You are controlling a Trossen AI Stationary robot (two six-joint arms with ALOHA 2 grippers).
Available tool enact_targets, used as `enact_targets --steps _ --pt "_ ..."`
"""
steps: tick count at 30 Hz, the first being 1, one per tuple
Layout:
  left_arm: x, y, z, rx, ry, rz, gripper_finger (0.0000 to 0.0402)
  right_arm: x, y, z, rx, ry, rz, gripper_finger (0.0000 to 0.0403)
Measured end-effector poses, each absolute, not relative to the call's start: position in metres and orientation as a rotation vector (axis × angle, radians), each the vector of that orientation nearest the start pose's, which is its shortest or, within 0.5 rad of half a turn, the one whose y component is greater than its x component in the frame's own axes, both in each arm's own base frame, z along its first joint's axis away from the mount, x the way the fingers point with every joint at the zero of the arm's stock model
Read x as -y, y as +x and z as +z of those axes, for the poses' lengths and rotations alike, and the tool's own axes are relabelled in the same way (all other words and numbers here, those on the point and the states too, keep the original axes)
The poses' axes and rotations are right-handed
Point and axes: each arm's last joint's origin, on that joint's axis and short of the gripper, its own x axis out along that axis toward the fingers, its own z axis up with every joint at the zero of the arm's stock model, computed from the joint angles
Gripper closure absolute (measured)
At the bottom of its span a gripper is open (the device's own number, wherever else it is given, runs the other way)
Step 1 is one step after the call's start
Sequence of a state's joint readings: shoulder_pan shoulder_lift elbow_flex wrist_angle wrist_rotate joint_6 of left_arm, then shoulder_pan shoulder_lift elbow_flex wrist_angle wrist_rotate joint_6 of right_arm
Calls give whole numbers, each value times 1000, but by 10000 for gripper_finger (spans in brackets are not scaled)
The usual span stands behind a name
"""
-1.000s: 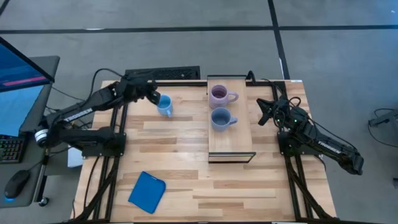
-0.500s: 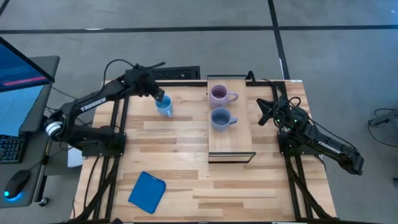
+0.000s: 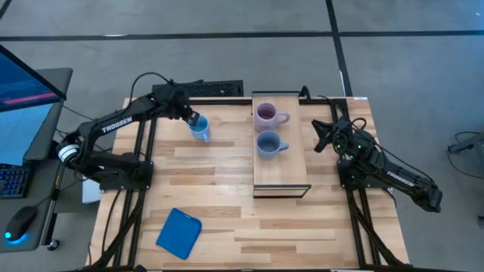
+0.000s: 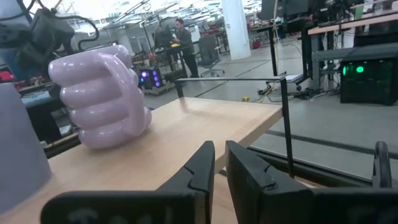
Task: Stack small to large cups/mugs on shelf
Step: Put the light blue mug on the shelf
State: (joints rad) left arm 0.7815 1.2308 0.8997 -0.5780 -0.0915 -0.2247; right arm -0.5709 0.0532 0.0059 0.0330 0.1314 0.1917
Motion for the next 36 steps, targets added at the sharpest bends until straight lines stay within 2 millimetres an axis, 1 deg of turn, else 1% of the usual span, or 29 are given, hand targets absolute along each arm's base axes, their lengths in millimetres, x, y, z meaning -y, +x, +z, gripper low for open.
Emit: enact_targets --steps 7,36 --pt "-171 169 252 -828 -492 890 297 57 82 165 53 187 -701 339" --pt "-171 169 252 -827 -498 891 297 57 82 165 50 180 -702 339"
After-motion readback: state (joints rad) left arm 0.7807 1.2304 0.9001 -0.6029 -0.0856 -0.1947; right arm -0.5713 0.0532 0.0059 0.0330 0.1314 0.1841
